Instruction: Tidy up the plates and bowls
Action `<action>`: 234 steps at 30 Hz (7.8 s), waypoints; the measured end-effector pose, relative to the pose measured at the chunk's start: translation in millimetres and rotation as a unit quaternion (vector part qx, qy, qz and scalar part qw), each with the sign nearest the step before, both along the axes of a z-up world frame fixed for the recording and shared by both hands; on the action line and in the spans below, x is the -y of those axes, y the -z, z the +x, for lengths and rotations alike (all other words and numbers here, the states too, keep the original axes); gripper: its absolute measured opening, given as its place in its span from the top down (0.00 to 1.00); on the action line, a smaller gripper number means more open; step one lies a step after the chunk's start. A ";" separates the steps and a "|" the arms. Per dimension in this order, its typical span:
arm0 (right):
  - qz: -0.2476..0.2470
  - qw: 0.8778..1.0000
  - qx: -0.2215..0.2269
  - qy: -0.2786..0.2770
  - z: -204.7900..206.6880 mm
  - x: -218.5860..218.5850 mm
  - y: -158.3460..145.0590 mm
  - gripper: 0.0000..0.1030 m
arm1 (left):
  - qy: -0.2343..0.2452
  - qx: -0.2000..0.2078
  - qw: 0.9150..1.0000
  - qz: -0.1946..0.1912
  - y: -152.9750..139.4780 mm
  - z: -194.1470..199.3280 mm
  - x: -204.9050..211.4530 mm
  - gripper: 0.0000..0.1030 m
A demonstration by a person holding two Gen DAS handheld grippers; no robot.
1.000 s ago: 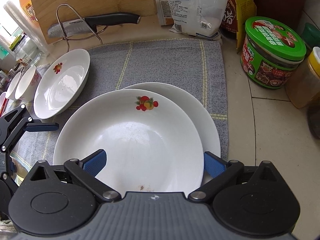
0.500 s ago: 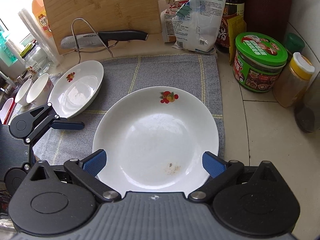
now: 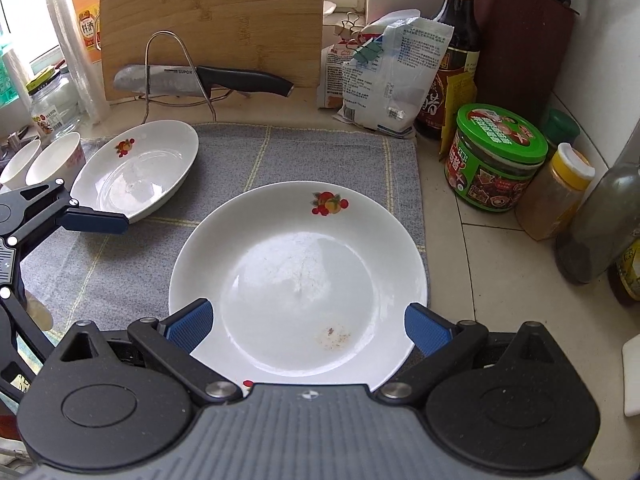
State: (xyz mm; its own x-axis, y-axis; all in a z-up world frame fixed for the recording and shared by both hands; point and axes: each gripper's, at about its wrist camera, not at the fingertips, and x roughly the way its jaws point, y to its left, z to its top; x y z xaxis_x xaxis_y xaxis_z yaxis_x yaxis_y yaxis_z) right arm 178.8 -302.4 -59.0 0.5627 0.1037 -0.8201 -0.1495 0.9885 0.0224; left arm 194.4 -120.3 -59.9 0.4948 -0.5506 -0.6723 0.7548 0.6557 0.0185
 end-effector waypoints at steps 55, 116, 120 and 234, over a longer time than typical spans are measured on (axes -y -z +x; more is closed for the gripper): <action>-0.021 0.996 0.033 -0.082 55.8 -213.3 70.6 0.00 | -0.126 -0.011 0.992 0.016 -70.6 76.6 -157.4 0.01; -0.016 0.994 0.081 -0.078 71.2 -203.7 73.1 0.00 | -0.021 -0.175 0.981 0.084 16.7 223.5 -100.1 0.19; -0.017 0.993 0.081 -0.081 73.3 -204.1 73.4 0.00 | -0.017 -0.178 0.980 0.088 15.9 224.6 -99.0 0.21; -0.062 0.989 0.107 0.076 -59.9 -85.6 14.1 0.01 | 0.222 -0.113 0.960 0.127 -21.1 120.2 89.5 0.22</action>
